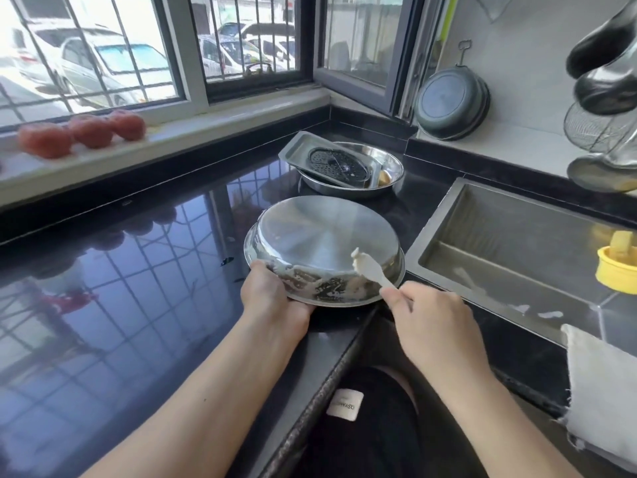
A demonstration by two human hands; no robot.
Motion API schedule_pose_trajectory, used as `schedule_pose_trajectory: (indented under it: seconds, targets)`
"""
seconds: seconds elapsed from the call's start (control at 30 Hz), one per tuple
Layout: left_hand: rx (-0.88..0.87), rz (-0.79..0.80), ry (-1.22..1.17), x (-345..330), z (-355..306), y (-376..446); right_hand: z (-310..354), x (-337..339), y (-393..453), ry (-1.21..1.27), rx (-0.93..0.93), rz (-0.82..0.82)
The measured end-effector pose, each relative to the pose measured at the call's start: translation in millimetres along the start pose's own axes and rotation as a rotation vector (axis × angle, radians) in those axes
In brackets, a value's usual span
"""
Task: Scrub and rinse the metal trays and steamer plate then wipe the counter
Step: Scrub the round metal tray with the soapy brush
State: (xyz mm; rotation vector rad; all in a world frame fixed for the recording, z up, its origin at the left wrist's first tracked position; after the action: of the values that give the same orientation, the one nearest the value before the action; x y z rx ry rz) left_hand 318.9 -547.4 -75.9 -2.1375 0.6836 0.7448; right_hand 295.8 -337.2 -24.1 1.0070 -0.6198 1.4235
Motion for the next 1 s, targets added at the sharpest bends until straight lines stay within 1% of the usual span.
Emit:
schedule_pose_trajectory:
  seconds: [0.17, 0.23, 0.3, 0.37, 0.43, 0.53, 0.6, 0.67, 0.8, 0.83, 0.93, 1.0]
  targets:
    - [0.060, -0.019, 0.016, 0.8, 4.6, -0.6, 37.0, -29.9, -22.9, 0.067, 0.143, 0.092]
    - [0.052, 0.016, 0.012, -2.4, 1.4, -1.5, 31.0, -31.8, -22.4, 0.097, 0.110, 0.072]
    - [0.020, 0.094, -0.041, -12.2, -9.7, -1.3, 12.7, -24.7, -17.2, 0.131, 0.033, 0.009]
    - [-0.068, 0.185, -0.137, -23.8, -25.8, -2.9, -4.2, -14.6, -9.2, 0.128, -0.031, -0.048]
    - [-0.141, 0.213, -0.147, -24.6, -28.1, -10.6, -4.5, -8.7, -1.8, 0.086, -0.030, -0.060]
    - [-0.119, 0.161, -0.065, -18.6, -4.4, -28.3, 22.8, -12.8, 0.9, 0.049, 0.115, 0.009]
    - [-0.121, 0.062, -0.039, -11.6, 0.6, -30.9, 34.9, -17.8, -1.4, 0.034, 0.211, 0.093]
    - [-0.139, -0.004, -0.058, -8.2, -8.1, -27.0, 24.6, -15.9, 0.9, -0.030, 0.219, 0.137]
    - [-0.146, -0.039, -0.010, -5.6, -20.6, -17.2, -27.0, 5.9, 20.4, -0.138, 0.056, 0.006]
    - [-0.140, -0.042, 0.014, -5.6, -20.1, -16.9, -26.5, 6.6, 21.0, -0.132, 0.061, 0.006]
    - [-0.122, -0.072, 0.046, -6.4, -17.1, -21.0, 11.9, -9.8, 7.6, -0.129, 0.233, 0.106]
    - [-0.104, -0.103, 0.049, -5.1, -13.5, -22.0, 30.1, -19.6, -3.1, -0.143, 0.292, 0.151]
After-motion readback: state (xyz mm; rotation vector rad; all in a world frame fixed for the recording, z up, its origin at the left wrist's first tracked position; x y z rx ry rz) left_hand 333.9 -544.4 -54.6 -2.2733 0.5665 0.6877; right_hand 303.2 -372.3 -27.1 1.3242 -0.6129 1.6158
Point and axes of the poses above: each hand's wrist, its own y-axis towards the middle knuckle, its own x-axis out of the back of the hand, z = x × y, the point moved 6 cm from there along y, towards the middle knuckle, and after that the axes turned 6 degrees about -x, right-handed, at the moved point
